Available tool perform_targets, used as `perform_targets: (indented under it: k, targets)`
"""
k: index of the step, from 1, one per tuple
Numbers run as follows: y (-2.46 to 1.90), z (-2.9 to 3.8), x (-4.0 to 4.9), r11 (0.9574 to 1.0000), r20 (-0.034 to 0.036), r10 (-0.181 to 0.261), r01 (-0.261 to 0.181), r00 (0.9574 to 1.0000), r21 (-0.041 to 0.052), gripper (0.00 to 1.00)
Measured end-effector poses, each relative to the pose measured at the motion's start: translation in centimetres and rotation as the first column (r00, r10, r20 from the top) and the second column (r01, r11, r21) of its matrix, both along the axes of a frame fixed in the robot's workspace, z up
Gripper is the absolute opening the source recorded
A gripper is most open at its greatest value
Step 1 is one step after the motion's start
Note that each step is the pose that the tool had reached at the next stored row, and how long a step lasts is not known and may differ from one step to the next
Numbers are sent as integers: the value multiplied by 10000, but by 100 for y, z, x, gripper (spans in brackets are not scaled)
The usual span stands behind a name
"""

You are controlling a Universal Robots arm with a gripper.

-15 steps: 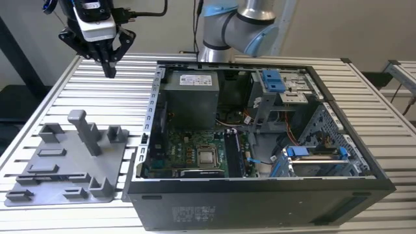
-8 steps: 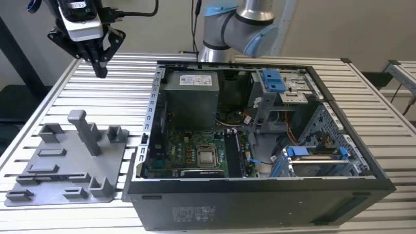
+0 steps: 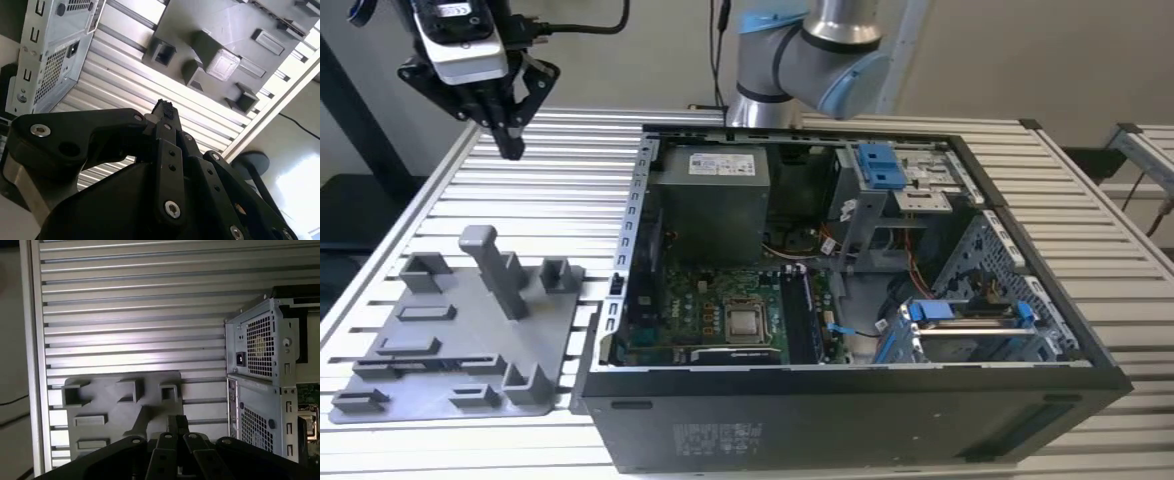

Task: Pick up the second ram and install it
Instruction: 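Reach for the second ram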

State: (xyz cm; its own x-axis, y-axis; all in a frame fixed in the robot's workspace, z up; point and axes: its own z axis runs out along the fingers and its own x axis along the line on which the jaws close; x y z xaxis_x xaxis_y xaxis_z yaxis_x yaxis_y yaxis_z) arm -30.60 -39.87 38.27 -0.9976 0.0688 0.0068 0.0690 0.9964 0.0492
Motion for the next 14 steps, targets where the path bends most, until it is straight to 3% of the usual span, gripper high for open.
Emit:
perform_targets:
  k: [14]
  targets:
    - [0, -7, -244, 10000, -19, 0, 0, 10000, 9, 11]
